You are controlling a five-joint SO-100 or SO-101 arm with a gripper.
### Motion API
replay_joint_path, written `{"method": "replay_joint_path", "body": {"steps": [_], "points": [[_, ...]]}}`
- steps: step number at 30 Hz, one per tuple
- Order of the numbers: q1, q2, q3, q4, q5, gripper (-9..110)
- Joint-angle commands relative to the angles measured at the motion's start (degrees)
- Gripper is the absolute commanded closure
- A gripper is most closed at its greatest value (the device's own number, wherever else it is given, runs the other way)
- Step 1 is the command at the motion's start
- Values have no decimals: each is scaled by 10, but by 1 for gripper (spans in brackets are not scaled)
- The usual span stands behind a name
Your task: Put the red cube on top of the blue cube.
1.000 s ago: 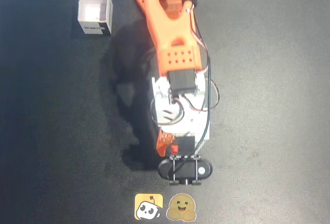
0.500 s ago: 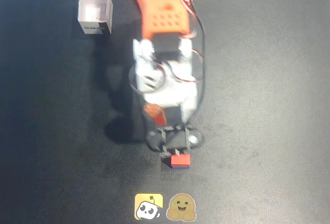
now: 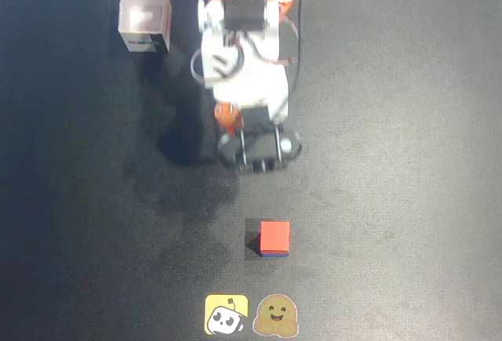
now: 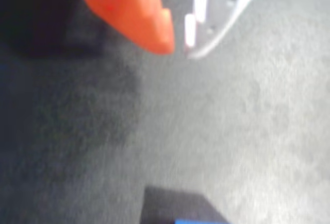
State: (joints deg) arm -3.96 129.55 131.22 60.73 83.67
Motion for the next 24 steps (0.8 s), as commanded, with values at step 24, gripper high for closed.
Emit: {"method": "replay_joint_path", "body": {"steps": [24], "points": [[-9, 306, 230, 26, 11, 101]]}}
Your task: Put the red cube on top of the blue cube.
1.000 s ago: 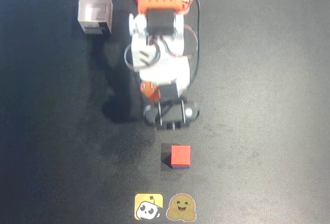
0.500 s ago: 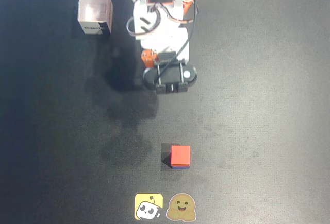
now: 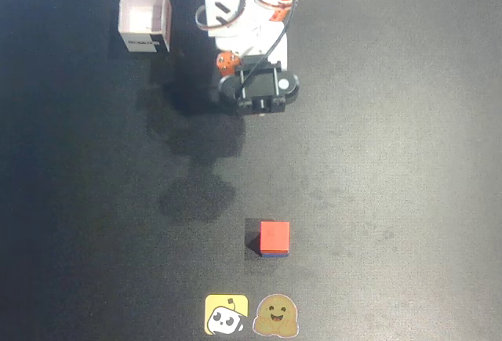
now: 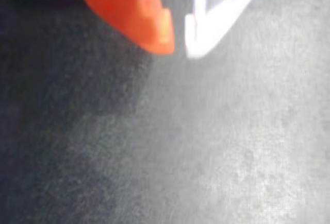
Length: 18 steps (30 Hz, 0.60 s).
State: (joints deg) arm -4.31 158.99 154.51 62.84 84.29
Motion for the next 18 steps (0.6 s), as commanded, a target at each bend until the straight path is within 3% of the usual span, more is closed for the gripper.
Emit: {"method": "replay_joint_path", "body": {"steps": [1, 18], "points": [[-5, 14, 0, 7, 5, 101], [-11, 170, 101, 49, -9, 101]]}}
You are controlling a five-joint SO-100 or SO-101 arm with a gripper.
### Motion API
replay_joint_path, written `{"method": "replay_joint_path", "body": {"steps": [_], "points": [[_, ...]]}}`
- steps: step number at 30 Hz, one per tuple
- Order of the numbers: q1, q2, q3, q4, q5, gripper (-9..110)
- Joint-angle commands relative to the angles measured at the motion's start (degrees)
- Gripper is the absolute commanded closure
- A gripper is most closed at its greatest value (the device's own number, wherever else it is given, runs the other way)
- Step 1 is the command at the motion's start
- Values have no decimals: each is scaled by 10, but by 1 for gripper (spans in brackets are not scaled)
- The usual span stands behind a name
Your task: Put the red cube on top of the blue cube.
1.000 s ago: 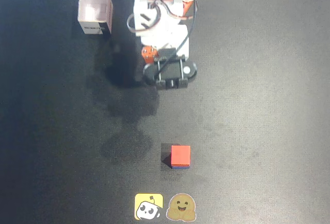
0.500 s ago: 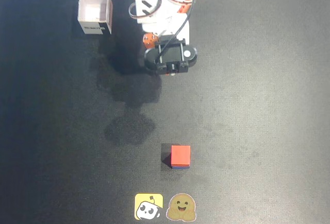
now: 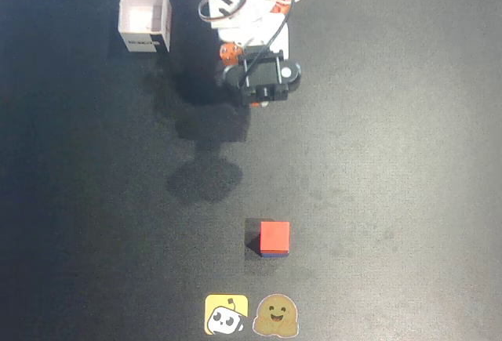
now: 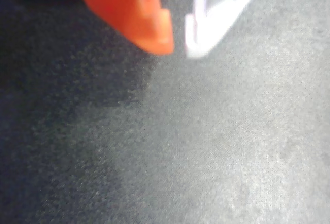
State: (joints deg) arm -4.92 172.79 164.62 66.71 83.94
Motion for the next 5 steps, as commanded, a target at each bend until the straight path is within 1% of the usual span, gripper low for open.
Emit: {"method": "replay_joint_path", "body": {"steps": [1, 5], "points": [[-5, 36, 0, 14, -6, 101], [-5, 44, 0, 36, -4, 101]]}}
